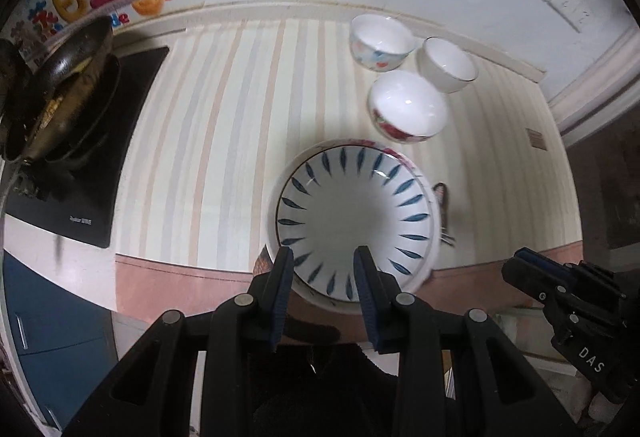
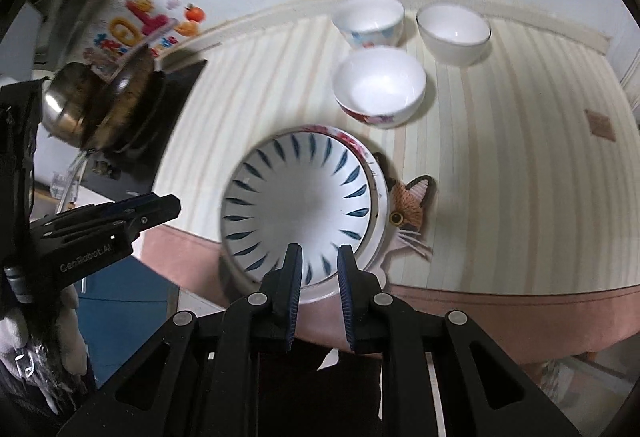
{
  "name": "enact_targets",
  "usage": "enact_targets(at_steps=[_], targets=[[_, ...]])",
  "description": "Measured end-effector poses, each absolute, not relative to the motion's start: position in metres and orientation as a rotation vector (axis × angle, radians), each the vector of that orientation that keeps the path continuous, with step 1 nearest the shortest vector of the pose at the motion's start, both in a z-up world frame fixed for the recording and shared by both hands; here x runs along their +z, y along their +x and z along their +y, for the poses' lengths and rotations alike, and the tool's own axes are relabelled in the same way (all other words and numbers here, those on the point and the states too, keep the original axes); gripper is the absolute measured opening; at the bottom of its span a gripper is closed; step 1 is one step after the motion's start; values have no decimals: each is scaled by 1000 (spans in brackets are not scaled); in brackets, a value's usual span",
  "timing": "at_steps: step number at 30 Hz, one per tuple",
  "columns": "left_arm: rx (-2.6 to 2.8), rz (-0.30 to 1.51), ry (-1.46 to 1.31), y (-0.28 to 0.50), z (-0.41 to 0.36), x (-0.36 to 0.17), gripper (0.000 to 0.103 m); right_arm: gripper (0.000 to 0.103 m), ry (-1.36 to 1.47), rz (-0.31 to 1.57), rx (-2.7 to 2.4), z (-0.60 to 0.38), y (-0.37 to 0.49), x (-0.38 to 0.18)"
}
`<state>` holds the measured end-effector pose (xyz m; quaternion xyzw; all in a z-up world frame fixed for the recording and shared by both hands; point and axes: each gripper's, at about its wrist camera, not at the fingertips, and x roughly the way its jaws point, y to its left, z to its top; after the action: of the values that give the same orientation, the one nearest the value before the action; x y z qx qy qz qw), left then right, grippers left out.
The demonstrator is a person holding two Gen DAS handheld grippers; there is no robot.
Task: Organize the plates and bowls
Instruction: 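Set the plate stack down on the counter and open both tools, then move both tools to the plain white bowl and grasp its rim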
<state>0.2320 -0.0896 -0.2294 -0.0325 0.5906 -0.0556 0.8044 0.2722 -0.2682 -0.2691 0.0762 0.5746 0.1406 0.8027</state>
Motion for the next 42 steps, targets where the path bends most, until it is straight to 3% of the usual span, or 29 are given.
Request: enact_targets(at_steps=[9, 17, 22, 25, 30, 39, 42], targets=[[-169, 1230, -36, 207, -105, -191, 29, 20, 169, 1174, 321, -268, 238, -213], [-224, 1198, -49, 221, -99, -176, 31, 20, 215, 1185, 294, -268, 238, -204], [-256, 1191, -77, 268, -97, -188, 34, 57, 262, 1197, 237, -275, 259, -203], [-258, 1175, -89, 302, -98, -201, 34, 57, 307, 1185, 195, -288, 283, -206], [-249, 1254, -83, 374, -115, -248, 34, 57, 334, 1167, 98, -310, 335, -235], [-214, 1460, -90, 462, -156, -349, 34, 57, 421, 1319, 88, -351, 459, -350], [-251, 1511, -135, 473, -166, -371, 34, 52, 431, 1376, 120, -356, 488, -383]])
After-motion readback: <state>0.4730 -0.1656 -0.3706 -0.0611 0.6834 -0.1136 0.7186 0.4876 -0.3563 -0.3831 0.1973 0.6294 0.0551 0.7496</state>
